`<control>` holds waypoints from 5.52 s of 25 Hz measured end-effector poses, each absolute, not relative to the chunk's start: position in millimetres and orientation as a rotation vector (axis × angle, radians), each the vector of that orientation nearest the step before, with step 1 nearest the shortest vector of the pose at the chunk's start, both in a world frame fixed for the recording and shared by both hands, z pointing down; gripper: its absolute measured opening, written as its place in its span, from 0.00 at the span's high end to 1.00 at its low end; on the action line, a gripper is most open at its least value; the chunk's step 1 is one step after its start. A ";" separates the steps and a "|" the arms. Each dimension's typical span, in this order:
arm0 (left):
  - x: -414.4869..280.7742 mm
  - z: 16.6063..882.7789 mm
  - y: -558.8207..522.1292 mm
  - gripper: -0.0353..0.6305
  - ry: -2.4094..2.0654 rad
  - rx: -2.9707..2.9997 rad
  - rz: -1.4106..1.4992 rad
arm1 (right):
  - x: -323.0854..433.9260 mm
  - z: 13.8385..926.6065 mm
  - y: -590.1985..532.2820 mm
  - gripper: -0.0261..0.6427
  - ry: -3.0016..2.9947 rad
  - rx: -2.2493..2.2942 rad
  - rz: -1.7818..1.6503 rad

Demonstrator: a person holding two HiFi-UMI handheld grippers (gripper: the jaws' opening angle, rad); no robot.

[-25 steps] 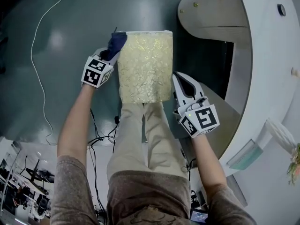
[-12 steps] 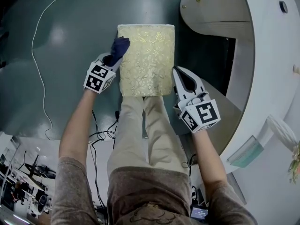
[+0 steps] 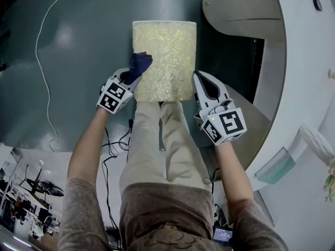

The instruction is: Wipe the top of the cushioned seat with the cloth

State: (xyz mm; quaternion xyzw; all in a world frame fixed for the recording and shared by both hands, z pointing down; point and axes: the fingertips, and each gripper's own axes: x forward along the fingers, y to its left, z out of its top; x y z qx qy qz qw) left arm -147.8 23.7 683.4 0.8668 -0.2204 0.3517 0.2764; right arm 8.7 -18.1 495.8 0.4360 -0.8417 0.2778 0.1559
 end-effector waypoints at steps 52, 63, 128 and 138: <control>-61.4 601.5 38.7 0.82 -0.247 2.386 0.697 | 45.1 492.9 -2.9 0.95 -2.376 1.368 0.813; -67.4 608.6 -90.9 0.82 -0.482 2.446 0.761 | 59.5 490.5 -6.2 0.95 -2.358 1.407 0.813; -10.7 673.0 -10.9 0.82 -0.120 2.456 1.047 | 92.5 507.9 4.7 0.95 -2.311 1.474 0.895; -8.9 675.1 41.2 0.82 -0.027 2.432 1.033 | 95.5 509.6 7.3 0.95 -2.303 1.483 0.904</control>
